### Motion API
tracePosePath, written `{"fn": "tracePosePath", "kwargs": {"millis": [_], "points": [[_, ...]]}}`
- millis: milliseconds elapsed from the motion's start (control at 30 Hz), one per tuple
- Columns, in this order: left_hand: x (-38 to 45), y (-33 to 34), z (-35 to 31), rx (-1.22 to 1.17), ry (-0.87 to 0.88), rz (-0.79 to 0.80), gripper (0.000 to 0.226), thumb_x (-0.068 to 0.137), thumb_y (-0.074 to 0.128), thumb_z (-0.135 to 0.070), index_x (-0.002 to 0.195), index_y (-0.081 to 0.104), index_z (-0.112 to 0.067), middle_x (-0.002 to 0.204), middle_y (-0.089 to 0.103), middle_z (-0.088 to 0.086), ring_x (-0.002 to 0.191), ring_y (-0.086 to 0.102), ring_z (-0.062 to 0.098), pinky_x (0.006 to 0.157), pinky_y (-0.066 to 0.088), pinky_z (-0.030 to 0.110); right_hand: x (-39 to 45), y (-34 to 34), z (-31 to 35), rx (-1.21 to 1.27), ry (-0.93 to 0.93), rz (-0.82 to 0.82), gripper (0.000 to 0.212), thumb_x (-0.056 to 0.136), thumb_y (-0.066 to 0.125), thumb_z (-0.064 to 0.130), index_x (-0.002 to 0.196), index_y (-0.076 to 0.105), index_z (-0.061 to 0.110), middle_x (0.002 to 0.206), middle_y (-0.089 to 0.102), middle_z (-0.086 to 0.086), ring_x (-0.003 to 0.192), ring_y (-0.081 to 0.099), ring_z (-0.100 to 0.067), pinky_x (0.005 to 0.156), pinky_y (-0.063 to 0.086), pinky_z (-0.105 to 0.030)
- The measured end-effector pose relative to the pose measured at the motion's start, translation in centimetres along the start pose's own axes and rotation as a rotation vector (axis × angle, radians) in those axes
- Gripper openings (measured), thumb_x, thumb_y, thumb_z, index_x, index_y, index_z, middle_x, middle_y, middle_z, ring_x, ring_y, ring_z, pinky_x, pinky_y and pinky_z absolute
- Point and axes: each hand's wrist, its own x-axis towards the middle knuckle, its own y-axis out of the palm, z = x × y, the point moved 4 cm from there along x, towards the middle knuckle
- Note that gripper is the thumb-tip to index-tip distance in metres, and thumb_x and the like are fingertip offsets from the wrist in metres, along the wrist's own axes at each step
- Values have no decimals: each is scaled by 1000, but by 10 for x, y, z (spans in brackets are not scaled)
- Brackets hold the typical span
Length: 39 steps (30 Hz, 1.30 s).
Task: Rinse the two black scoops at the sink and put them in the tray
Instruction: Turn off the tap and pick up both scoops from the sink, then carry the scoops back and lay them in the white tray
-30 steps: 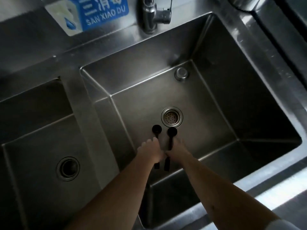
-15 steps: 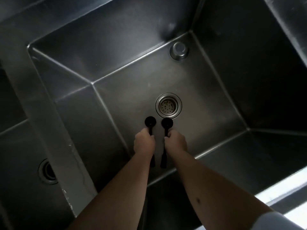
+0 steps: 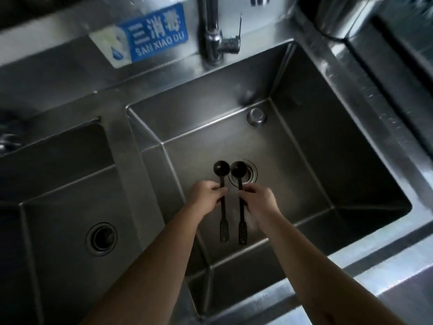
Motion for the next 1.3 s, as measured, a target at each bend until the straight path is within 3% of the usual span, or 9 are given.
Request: {"fn": "tracePosePath", "kwargs": {"millis": [67, 133, 233, 367, 533, 700, 1000, 1133, 1300], "points": [[-37, -18, -13, -32, 35, -31, 8, 82, 75, -25, 76, 71, -24, 65, 71, -5, 53, 65, 2, 42, 44, 14, -32, -7, 15, 141, -3, 33, 7, 65, 71, 32, 69, 77, 34, 52, 67, 6, 49, 57, -7, 48, 42, -25], [-74, -34, -21, -70, 57, -49, 10, 81, 76, -26, 74, 69, -26, 62, 70, -7, 50, 62, 2, 40, 37, 13, -62, -10, 28, 227, -39, 72, 6, 71, 71, 20, 70, 77, 21, 51, 61, 4, 47, 50, -10, 45, 36, -25], [-122, -54, -30, -205, 91, -29, 4, 84, 73, -15, 80, 72, -15, 53, 69, -8, 45, 61, -3, 38, 38, 9, -100, -10, 43, 306, -70, 145, 17, 81, 69, 4, 71, 78, 14, 57, 59, -5, 47, 46, -11, 46, 31, -24], [-168, -74, -33, -209, 137, -64, 18, 84, 73, -17, 67, 73, -25, 59, 73, -6, 48, 64, 2, 38, 38, 10, -137, -2, 57, 366, -117, 281, 13, 86, 65, -2, 77, 73, 2, 57, 54, -10, 45, 41, -13, 44, 28, -22], [-207, -89, -25, -251, 171, -76, 16, 85, 71, -13, 70, 73, -21, 56, 70, -5, 48, 63, 1, 38, 38, 9, -167, 11, 62, 338, -203, 311, 13, 85, 67, 3, 76, 71, -4, 65, 58, -19, 57, 44, -22, 50, 28, -27], [-238, -99, -14, -194, 201, -60, 15, 87, 70, -14, 73, 72, -19, 52, 67, -10, 47, 58, -2, 39, 36, 8, -197, 19, 57, 379, -239, 306, 18, 84, 67, 1, 70, 76, 8, 57, 60, -9, 48, 45, -14, 46, 30, -23], [-281, -101, 23, -72, 275, 85, 13, 85, 72, -21, 72, 75, -21, 60, 72, -5, 48, 59, 4, 37, 33, 14, -284, 28, 11, 521, -265, 115, 18, 85, 66, -1, 70, 74, 6, 65, 61, -15, 58, 51, -23, 55, 34, -32], [-307, -86, 41, -32, 327, 227, 17, 86, 71, -16, 70, 74, -19, 54, 68, -7, 44, 55, 1, 35, 32, 11, -331, 32, -30, 594, -252, -66, 26, 83, 67, -3, 63, 74, 12, 54, 62, -5, 46, 51, -12, 44, 37, -20], [-354, -36, 52, 93, 406, 437, 23, 87, 68, -10, 65, 71, -13, 50, 65, -6, 40, 53, -1, 35, 33, 9, -400, 18, -95, 736, -216, -312, 27, 82, 69, -2, 61, 73, 14, 54, 62, -3, 47, 54, -11, 45, 40, -17]]}}
